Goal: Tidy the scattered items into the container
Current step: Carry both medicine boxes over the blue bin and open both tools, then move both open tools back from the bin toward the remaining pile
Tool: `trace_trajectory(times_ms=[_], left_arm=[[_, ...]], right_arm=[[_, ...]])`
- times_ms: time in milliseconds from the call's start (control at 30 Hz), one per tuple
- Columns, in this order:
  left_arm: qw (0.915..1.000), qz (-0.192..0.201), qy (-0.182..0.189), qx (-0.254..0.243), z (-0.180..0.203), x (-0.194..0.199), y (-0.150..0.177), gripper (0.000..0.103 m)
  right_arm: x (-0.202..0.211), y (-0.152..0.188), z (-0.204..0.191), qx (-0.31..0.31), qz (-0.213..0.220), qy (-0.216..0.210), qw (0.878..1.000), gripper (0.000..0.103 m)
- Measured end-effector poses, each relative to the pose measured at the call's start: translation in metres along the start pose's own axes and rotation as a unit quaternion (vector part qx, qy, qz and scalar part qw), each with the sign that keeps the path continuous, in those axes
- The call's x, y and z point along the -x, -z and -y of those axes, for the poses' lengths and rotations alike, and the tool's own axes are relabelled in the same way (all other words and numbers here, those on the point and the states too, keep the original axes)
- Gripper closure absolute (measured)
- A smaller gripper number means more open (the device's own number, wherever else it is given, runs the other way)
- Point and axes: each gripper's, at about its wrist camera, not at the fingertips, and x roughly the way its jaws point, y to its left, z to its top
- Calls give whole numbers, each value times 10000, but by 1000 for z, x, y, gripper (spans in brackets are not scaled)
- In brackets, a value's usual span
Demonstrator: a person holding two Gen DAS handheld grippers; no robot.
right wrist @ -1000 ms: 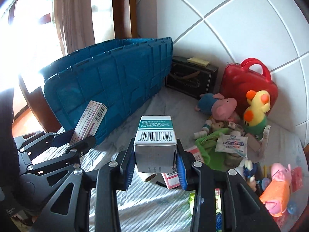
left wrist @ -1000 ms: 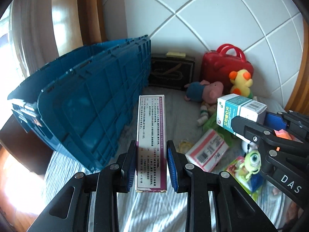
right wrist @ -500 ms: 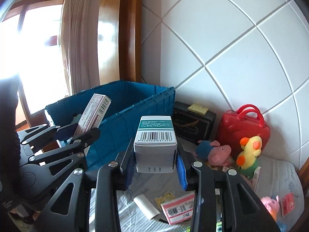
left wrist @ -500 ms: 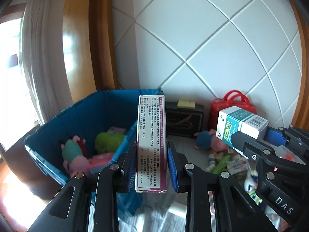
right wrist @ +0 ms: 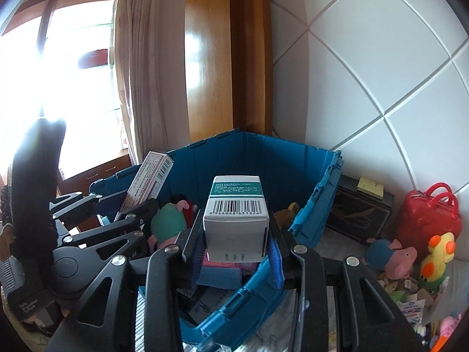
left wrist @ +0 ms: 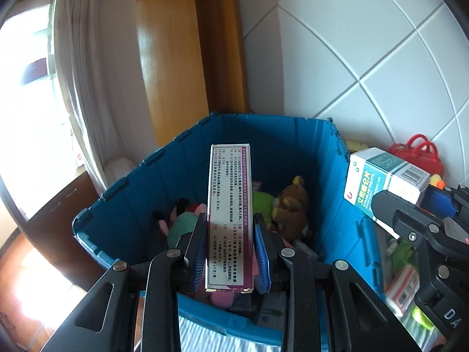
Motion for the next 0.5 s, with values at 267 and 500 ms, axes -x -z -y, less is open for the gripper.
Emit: trace_trajectory(times_ms=[267,500], left_arm=[[9996,-173,225,12,-22,-26,5,70],[9998,92,165,-51,-27,-16,8,11]], right_arm=[[-41,-1,-15,-29,-321,377,9988,67],[-43,0,-13,-157,-343,791,9962,26]])
